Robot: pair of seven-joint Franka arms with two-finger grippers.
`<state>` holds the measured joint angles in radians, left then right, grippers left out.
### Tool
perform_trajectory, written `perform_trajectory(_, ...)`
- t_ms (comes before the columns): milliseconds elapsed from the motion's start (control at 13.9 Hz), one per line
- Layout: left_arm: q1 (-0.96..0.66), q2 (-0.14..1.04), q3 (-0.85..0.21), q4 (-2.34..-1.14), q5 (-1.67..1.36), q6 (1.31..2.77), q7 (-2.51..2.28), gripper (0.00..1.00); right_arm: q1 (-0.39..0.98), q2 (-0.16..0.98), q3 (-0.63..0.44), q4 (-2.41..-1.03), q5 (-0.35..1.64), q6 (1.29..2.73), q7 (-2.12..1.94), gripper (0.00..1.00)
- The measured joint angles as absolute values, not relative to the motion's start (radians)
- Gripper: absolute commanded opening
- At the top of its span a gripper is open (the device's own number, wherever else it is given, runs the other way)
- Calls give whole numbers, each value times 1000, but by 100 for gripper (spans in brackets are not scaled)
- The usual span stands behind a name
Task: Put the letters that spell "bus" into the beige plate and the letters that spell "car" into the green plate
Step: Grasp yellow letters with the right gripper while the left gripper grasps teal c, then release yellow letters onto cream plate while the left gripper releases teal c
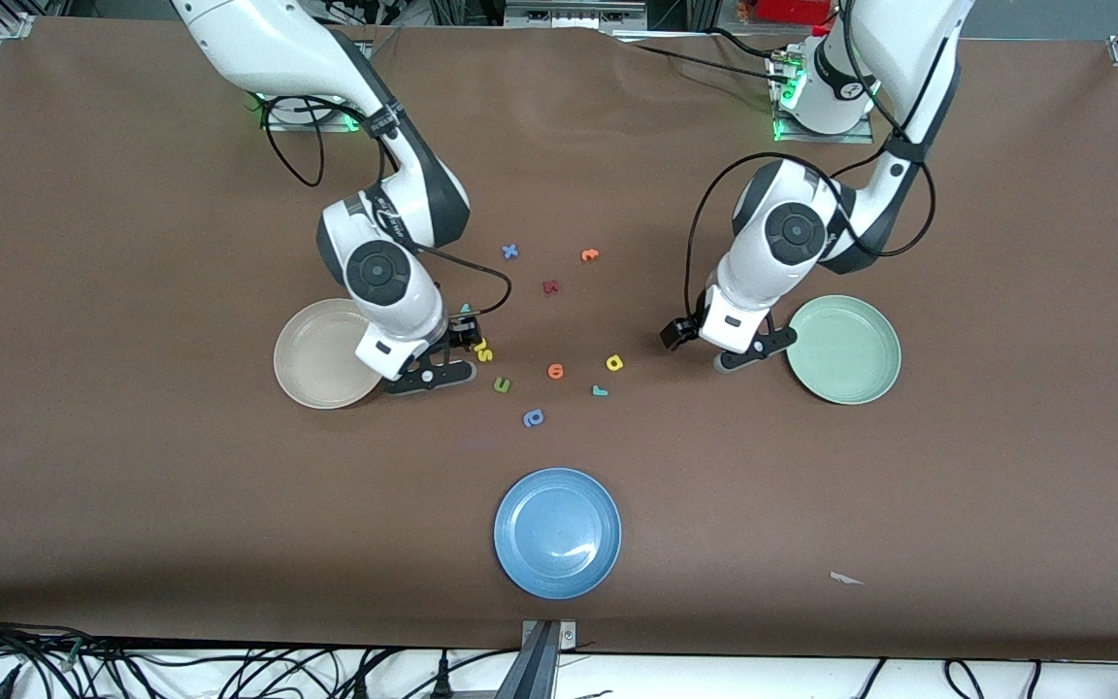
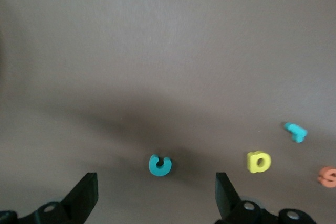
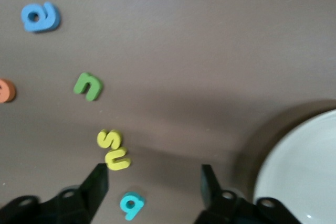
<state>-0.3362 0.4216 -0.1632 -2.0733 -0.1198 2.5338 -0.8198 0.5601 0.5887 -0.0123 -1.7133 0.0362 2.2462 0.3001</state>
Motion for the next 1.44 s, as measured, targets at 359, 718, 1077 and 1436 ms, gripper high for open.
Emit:
perform_trajectory(359,-358,482,-163,-2079,-116,2605,-823,87,591,619,-12,-1714,36,2253,303,65)
perform_trajectory(718,-369,497,-162,-2079,-60,2606,-823,82,620,667,-12,-1714,36,2288,321,64)
perform_trajectory(1077,-369,520,-160,-2078,-44,2611,-823,78,634,687,-12,-1714,36,2312,338,47)
perform_trajectory(1436,-369,526,-156,-2067,-44,2620,-826,65,634,696,-13,-1714,36,2319,338,34)
